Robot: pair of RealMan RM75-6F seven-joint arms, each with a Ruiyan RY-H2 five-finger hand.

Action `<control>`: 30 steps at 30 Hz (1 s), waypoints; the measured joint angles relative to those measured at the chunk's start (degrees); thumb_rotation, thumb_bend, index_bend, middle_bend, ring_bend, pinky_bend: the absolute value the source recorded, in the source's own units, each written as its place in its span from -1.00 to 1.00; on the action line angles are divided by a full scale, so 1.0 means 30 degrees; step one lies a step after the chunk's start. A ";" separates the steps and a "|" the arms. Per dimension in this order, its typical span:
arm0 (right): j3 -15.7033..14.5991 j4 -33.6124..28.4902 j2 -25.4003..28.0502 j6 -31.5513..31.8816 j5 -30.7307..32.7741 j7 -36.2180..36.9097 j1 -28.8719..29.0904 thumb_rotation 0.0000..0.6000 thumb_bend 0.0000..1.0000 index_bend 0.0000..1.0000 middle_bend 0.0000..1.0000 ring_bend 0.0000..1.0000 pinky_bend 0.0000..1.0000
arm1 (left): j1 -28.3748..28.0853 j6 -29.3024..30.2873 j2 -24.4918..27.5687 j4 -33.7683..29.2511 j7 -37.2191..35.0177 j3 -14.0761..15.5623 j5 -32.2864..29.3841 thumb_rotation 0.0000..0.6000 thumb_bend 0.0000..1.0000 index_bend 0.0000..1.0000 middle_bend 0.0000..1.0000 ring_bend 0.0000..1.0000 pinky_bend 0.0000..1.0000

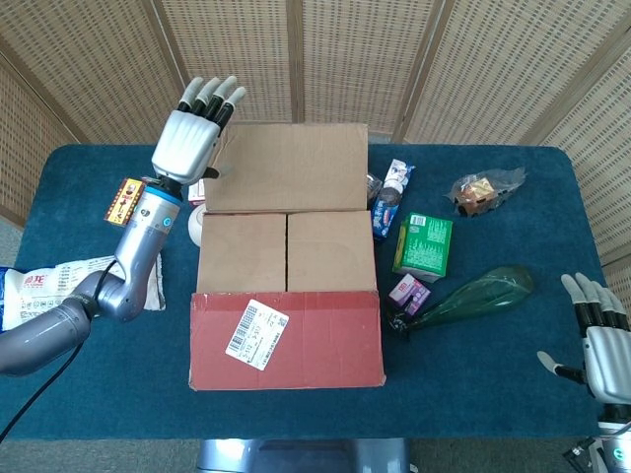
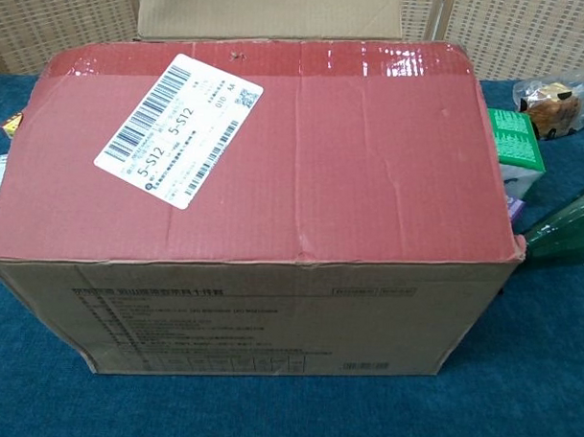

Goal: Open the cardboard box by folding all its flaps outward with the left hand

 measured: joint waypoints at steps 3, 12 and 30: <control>-0.0007 0.0018 0.0000 -0.0035 0.0065 0.0062 -0.0012 1.00 -0.84 -1.00 -1.00 -1.00 -0.81 | 0.0139 -0.0218 0.0272 -0.0516 -0.0449 0.0563 0.0252 1.00 -0.89 -1.00 -1.00 -1.00 -0.86; -0.0096 -0.0019 -0.0099 -0.0098 -0.0148 -0.0149 0.0059 1.00 -0.84 -1.00 -1.00 -1.00 -0.81 | 0.0764 -0.1796 0.2253 -0.3542 -0.1700 0.1132 -0.0339 1.00 -0.88 -1.00 -1.00 -1.00 -0.79; -0.0203 -0.0341 -0.0430 -0.0249 -0.0477 -0.0776 0.0292 1.00 -0.83 -1.00 -1.00 -1.00 -0.81 | 0.2090 -1.0296 1.1718 -1.3264 -0.8437 0.1260 -0.1670 1.00 -0.88 -1.00 -1.00 -1.00 -0.66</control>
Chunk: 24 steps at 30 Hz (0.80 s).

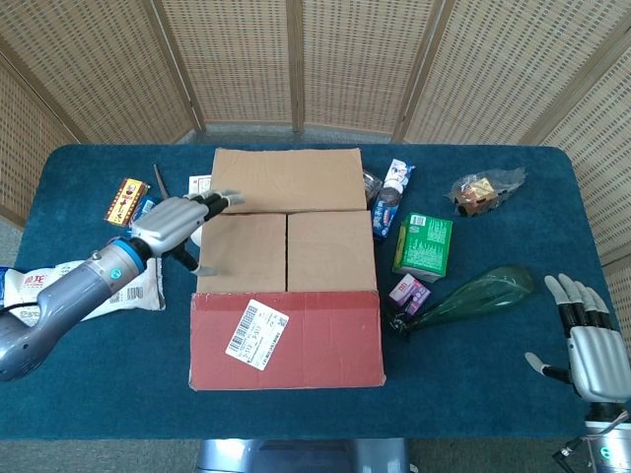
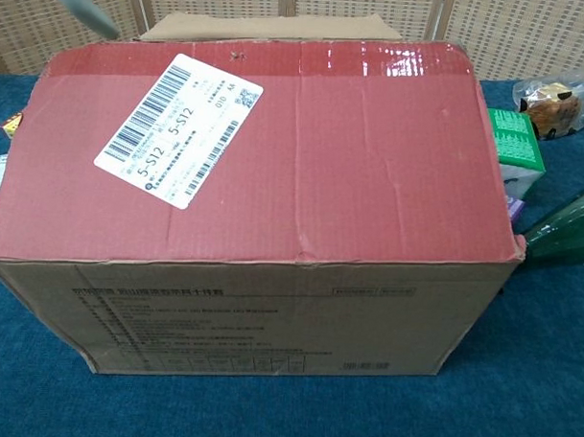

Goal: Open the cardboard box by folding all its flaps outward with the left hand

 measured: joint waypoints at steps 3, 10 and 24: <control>-0.0006 0.0009 -0.0031 -0.0040 -0.0001 -0.0043 0.0034 1.00 -0.83 -1.00 -1.00 -1.00 -0.81 | 0.0334 -0.0282 0.0123 -0.0255 -0.1167 -0.0124 0.0376 1.00 -0.88 -1.00 -1.00 -1.00 -0.61; -0.0039 0.0073 -0.0043 -0.0064 -0.0012 -0.0011 0.0045 1.00 -0.84 -1.00 -1.00 -1.00 -0.81 | 0.1508 -0.0197 -0.0138 -0.0586 -0.4773 -0.0583 0.2268 1.00 -0.87 -1.00 -1.00 -1.00 -0.55; -0.0170 -0.0060 0.0057 0.0177 -0.0346 0.0061 -0.0051 1.00 -0.84 -1.00 -1.00 -1.00 -0.81 | 0.2163 0.1536 -0.0772 -0.0607 -1.0952 -0.0073 0.7050 1.00 -0.87 -1.00 -1.00 -1.00 -0.50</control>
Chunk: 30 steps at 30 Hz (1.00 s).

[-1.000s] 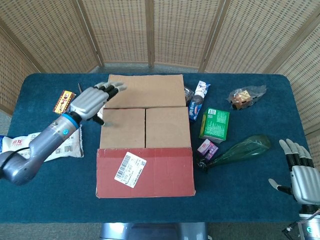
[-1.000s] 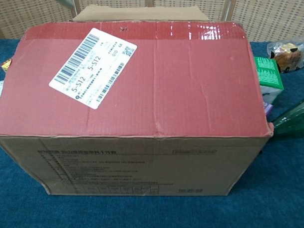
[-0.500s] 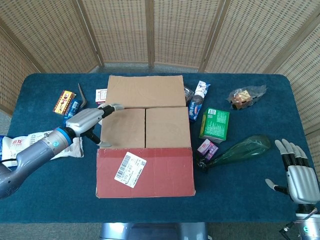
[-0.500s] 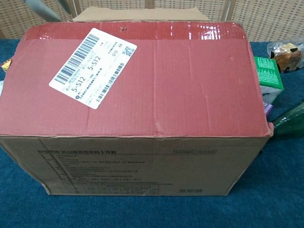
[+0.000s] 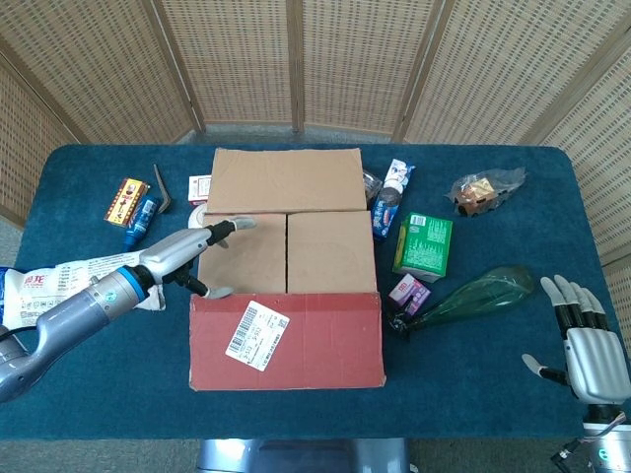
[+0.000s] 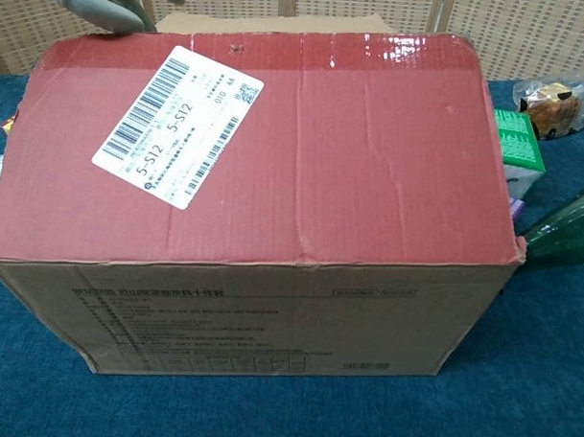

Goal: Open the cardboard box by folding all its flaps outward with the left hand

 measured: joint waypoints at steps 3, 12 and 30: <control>-0.0020 -0.0002 0.0029 0.0029 -0.0014 0.0052 -0.0028 1.00 -0.84 -1.00 -1.00 -1.00 -0.81 | -0.0122 0.0263 0.0096 -0.0084 -0.1239 0.0277 0.0547 1.00 -0.87 -1.00 -1.00 -1.00 -0.53; -0.0089 -0.0129 0.0088 0.0090 -0.0198 0.0083 -0.0047 1.00 -0.83 -1.00 -1.00 -1.00 -0.81 | -0.0687 0.1272 0.0798 -0.0387 -0.7040 0.1409 0.2748 1.00 -0.87 -1.00 -1.00 -1.00 -0.29; -0.0172 -0.0219 0.0002 -0.0024 -0.0342 -0.0073 0.0037 1.00 -0.83 -1.00 -1.00 -1.00 -0.81 | -0.3562 0.6891 0.1483 0.2080 -1.6448 0.6624 0.8958 1.00 -0.87 -1.00 -1.00 -1.00 -0.20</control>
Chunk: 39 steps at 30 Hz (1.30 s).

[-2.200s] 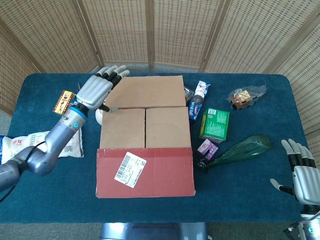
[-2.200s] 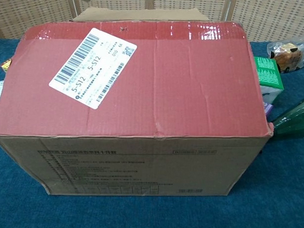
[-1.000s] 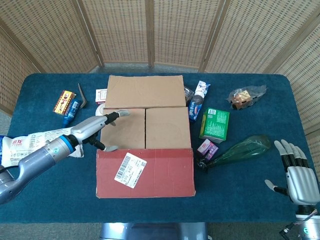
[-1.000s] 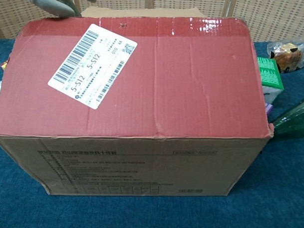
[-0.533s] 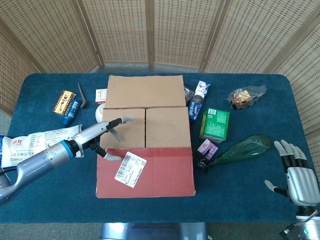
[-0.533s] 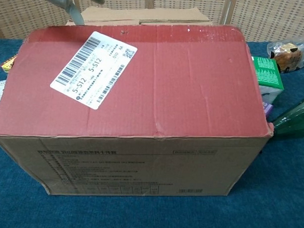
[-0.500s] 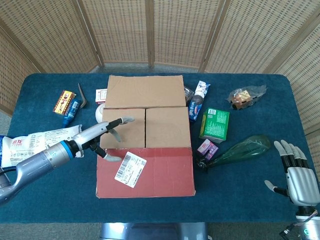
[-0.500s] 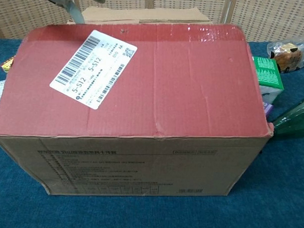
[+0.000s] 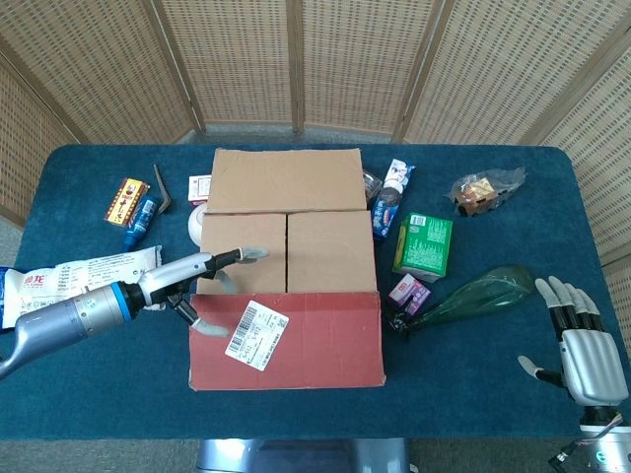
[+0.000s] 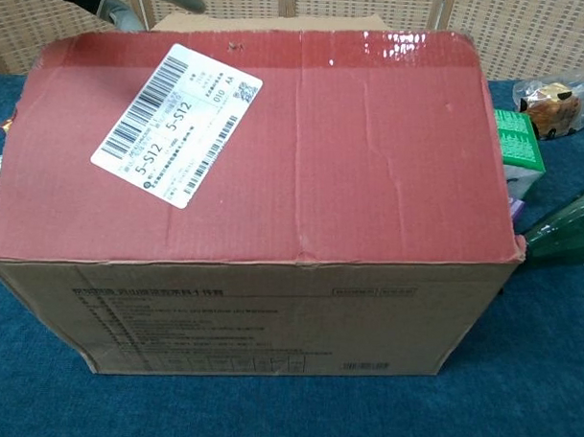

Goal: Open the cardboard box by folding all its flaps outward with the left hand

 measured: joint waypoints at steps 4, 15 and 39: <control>-0.0004 0.0001 0.0008 0.0002 0.0002 0.0021 0.0000 1.00 -0.83 -1.00 -1.00 -1.00 -0.81 | -0.0346 0.0458 -0.0092 0.0081 -0.0185 0.0571 0.0101 1.00 -0.87 -1.00 -1.00 -0.94 -0.17; -0.0052 -0.0042 -0.0021 -0.0025 -0.0049 -0.0051 0.0014 1.00 -0.84 -1.00 -1.00 -1.00 -0.81 | -0.1176 0.2282 -0.0079 0.0275 -0.1887 0.2083 0.0917 1.00 -0.87 -1.00 -1.00 -0.86 -0.08; -0.0143 -0.0073 -0.0126 -0.0044 -0.0166 -0.0341 0.0032 1.00 -0.83 -1.00 -1.00 -1.00 -0.81 | -0.0948 0.8292 -0.1085 0.1523 -0.5358 0.4037 0.1756 1.00 -0.87 -1.00 -1.00 -0.75 0.13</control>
